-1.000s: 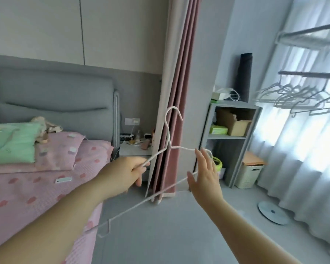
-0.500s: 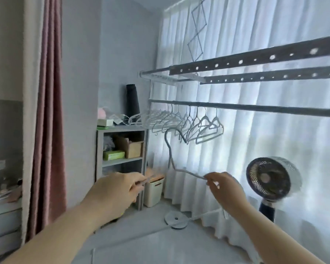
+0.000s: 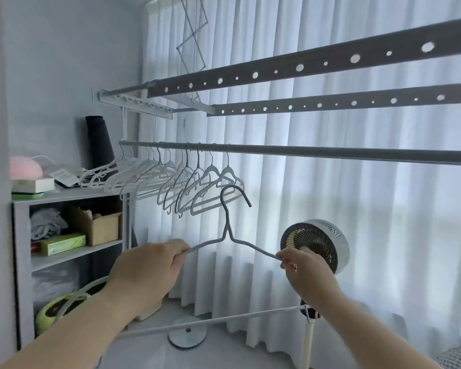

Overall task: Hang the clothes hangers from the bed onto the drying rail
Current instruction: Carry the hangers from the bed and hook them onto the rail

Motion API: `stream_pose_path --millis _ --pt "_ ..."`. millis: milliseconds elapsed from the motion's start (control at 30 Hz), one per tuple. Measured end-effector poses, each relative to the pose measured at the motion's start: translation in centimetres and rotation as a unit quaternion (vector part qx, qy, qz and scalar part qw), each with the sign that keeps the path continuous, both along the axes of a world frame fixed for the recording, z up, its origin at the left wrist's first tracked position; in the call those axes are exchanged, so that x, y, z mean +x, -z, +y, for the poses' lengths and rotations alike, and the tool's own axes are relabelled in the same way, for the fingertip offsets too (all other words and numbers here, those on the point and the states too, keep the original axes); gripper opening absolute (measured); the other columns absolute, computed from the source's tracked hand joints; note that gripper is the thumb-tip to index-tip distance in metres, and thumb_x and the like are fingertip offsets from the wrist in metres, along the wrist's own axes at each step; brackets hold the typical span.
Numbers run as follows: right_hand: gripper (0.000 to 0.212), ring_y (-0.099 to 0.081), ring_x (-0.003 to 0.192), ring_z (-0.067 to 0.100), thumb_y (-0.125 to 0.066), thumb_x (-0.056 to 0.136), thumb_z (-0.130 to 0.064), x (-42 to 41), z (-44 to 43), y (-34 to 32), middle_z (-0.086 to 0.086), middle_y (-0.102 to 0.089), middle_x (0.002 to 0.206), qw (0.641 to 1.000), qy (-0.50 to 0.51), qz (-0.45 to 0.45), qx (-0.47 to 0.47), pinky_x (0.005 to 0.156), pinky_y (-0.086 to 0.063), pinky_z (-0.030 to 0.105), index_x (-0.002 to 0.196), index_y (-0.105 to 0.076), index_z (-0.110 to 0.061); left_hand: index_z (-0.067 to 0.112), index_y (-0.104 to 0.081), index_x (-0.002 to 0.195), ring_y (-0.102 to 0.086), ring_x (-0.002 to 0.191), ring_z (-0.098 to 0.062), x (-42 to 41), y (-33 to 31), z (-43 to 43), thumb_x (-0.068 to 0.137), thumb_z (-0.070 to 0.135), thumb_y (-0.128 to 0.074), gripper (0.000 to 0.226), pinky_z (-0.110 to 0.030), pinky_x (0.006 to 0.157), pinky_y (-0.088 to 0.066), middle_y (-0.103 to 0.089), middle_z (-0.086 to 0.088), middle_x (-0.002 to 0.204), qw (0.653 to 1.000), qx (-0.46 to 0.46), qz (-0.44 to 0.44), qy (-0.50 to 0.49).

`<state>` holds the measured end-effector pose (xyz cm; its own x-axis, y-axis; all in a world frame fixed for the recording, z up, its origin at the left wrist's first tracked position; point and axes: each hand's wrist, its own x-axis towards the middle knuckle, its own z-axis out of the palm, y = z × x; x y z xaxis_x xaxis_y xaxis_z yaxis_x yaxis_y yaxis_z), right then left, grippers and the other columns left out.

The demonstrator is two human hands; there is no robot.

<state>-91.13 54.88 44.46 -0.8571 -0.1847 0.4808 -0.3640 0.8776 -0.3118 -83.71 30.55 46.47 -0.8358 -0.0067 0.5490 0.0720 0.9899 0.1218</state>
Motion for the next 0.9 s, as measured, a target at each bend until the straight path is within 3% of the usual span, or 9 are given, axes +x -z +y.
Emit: stream_pose_path --millis 167,300,367,433,567,667,767,833,900 --pt "0.038 -0.045 0.119 0.014 -0.044 0.092 -0.016 -8.0 0.6 -3.0 -0.011 -0.058 0.114 0.998 0.031 0.038 0.028 0.102 -0.028 0.024 0.129 -0.046 -0.025 0.034 -0.048 0.121 -0.058 0.092 -0.019 -10.2 -2.0 0.6 0.098 0.033 -0.029 0.030 -0.026 0.064 -0.035 -0.063 0.006 0.099 0.999 0.024 0.018 0.014" --pt "0.046 -0.030 0.133 0.013 -0.041 0.094 -0.019 -13.2 0.9 -6.5 -0.008 -0.042 0.140 0.989 0.077 0.092 0.088 0.108 -0.018 0.024 0.138 -0.032 -0.025 0.027 -0.052 0.117 -0.060 0.098 -0.022 -17.3 -4.7 0.5 0.098 0.028 -0.032 0.028 -0.028 0.070 -0.039 -0.064 0.001 0.095 0.999 0.043 0.019 0.018" --pt "0.048 -0.024 0.136 0.015 -0.041 0.094 -0.019 -15.5 1.4 -8.2 -0.006 -0.033 0.145 0.978 0.100 0.141 0.115 0.111 -0.014 0.026 0.140 -0.028 -0.023 0.023 -0.052 0.117 -0.059 0.101 -0.026 -20.3 -6.1 0.9 0.097 0.024 -0.033 0.028 -0.030 0.076 -0.042 -0.065 -0.004 0.105 0.999 0.047 0.026 0.007" --pt "0.050 -0.025 0.137 0.021 -0.047 0.091 -0.014 -17.4 1.8 -9.8 0.001 -0.032 0.147 0.971 0.111 0.172 0.124 0.114 -0.014 0.032 0.139 -0.034 -0.018 0.017 -0.052 0.115 -0.058 0.102 -0.029 -22.9 -7.3 1.5 0.097 0.019 -0.033 0.026 -0.031 0.075 -0.041 -0.064 -0.009 0.110 0.998 0.042 0.043 -0.010" --pt "0.051 -0.051 0.120 0.037 -0.069 0.070 0.000 -20.9 2.5 -12.6 0.020 -0.055 0.127 0.936 0.129 0.280 0.173 0.104 -0.033 0.051 0.120 -0.057 -0.004 0.010 -0.052 0.108 -0.058 0.097 -0.031 -27.2 -9.5 2.2 0.095 0.012 -0.035 0.022 -0.029 0.069 -0.035 -0.063 -0.013 0.104 0.996 0.012 0.077 -0.040" --pt "0.052 -0.019 0.140 0.026 -0.040 0.093 -0.012 -22.1 3.3 -14.2 0.010 -0.025 0.151 0.932 0.165 0.243 0.211 0.116 -0.007 0.042 0.142 -0.023 -0.012 0.015 -0.056 0.109 -0.058 0.096 -0.030 -29.7 -10.6 2.6 0.094 0.012 -0.036 0.026 -0.030 0.070 -0.038 -0.064 -0.010 0.102 0.996 0.004 0.073 -0.053" --pt "0.053 -0.003 0.144 0.025 -0.033 0.096 -0.015 -23.3 4.0 -14.8 0.006 -0.007 0.155 0.926 0.177 0.229 0.241 0.116 0.003 0.044 0.144 -0.009 -0.013 0.019 -0.056 0.115 -0.059 0.097 -0.030 -31.4 -10.9 3.1 0.092 0.013 -0.038 0.030 -0.031 0.072 -0.041 -0.065 -0.008 0.104 0.996 0.005 0.054 -0.070" --pt "0.055 -0.007 0.143 0.028 -0.038 0.094 -0.016 -24.2 4.5 -14.6 0.009 -0.011 0.154 0.924 0.170 0.242 0.244 0.116 0.001 0.045 0.143 -0.014 -0.011 0.019 -0.056 0.117 -0.060 0.097 -0.030 -32.4 -10.8 3.3 0.092 0.012 -0.038 0.031 -0.031 0.073 -0.042 -0.065 -0.008 0.105 0.995 0.005 0.049 -0.085" --pt "0.057 -0.027 0.137 0.035 -0.056 0.085 -0.012 -25.2 4.8 -14.2 0.018 -0.032 0.146 0.915 0.162 0.285 0.235 0.114 -0.013 0.051 0.137 -0.035 -0.006 0.016 -0.056 0.115 -0.062 0.095 -0.030 -33.1 -10.5 3.7 0.092 0.010 -0.037 0.031 -0.031 0.071 -0.041 -0.065 -0.009 0.103 0.994 0.003 0.042 -0.098"
